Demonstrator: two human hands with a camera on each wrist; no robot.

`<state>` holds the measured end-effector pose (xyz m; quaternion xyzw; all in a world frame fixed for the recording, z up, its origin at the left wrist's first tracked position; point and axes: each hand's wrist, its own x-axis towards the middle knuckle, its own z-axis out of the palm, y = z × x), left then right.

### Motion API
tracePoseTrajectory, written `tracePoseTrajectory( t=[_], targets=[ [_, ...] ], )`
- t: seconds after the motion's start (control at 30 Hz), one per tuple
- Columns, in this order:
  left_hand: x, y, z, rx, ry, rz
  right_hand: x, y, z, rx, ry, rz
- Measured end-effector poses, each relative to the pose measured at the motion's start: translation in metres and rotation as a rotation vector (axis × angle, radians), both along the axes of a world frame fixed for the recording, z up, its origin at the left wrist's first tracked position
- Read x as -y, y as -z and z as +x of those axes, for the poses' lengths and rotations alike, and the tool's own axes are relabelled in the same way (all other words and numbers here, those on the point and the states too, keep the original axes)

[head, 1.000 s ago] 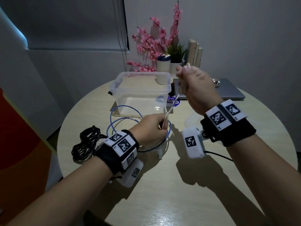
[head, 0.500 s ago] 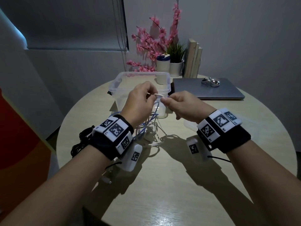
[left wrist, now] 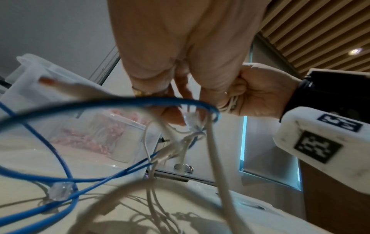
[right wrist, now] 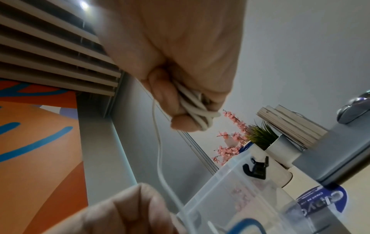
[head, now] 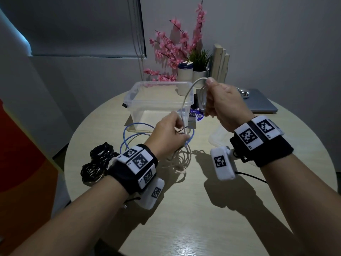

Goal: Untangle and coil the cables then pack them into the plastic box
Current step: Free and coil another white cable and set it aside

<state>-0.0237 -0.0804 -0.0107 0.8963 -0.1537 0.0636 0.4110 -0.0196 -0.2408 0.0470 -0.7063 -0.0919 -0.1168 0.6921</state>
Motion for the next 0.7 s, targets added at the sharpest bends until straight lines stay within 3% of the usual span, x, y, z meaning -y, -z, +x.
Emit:
tracePoseTrajectory(
  t=[0.3,0.47,0.6,0.7],
  targets=[
    [-0.004,0.011,-0.002,-0.164,0.224,0.206,0.002,-0.015,-0.003,0.04,0.029,0.179],
    [-0.004,0.002,0.004,-0.089,0.168,-0.147,0.0,-0.013,-0.004,0.008,-0.007,0.174],
    [-0.003,-0.007,0.009,0.055,0.084,-0.244,-0.006,-0.003,-0.004,-0.056,-0.034,0.107],
    [-0.003,-0.015,0.009,0.145,0.089,-0.505,-0.01,0.006,-0.003,-0.104,-0.018,0.067]
  ],
)
